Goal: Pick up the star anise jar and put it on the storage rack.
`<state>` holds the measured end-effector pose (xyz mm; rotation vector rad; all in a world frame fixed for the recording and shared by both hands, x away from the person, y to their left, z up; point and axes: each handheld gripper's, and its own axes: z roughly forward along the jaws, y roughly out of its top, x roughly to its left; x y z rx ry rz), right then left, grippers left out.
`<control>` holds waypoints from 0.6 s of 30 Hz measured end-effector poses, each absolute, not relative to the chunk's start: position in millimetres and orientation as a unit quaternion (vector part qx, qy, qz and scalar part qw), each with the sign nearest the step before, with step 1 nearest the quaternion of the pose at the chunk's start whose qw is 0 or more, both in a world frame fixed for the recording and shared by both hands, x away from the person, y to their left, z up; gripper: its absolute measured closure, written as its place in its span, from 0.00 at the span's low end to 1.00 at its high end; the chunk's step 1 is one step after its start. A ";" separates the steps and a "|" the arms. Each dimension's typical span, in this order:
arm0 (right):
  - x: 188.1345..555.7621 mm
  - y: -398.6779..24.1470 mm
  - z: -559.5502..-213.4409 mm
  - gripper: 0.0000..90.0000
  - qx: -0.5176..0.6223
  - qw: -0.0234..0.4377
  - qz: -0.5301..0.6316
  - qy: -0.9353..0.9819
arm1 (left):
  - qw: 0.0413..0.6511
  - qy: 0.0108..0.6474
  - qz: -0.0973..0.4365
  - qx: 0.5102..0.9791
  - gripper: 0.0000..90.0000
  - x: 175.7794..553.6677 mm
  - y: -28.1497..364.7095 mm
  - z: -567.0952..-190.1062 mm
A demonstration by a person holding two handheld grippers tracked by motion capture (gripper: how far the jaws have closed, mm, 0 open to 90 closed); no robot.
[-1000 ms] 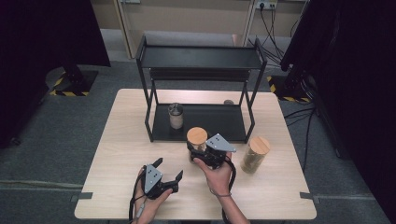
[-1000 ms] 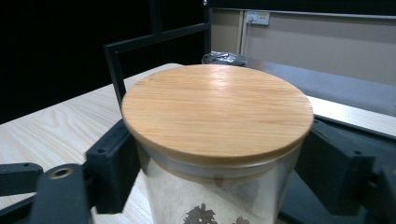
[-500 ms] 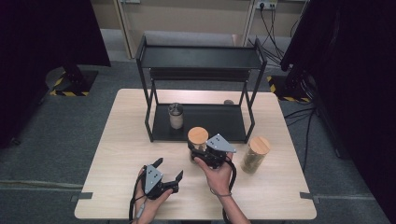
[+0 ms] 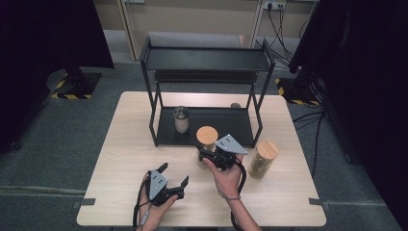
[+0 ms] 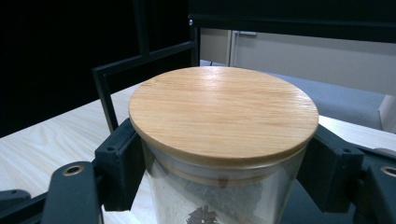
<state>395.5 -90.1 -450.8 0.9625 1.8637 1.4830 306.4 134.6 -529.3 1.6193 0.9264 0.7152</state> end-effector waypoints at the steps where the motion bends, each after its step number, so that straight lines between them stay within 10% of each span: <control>1: 396.2 -90.4 -450.0 0.28 0.360 0.283 0.554 0.695 | 0.541 0.390 0.301 0.682 0.10 306.4 134.5 -529.3; 18: 413.0 -88.2 -433.7 0.28 0.370 0.296 0.555 0.684 | 0.542 0.391 0.300 0.681 0.10 306.5 134.8 -529.3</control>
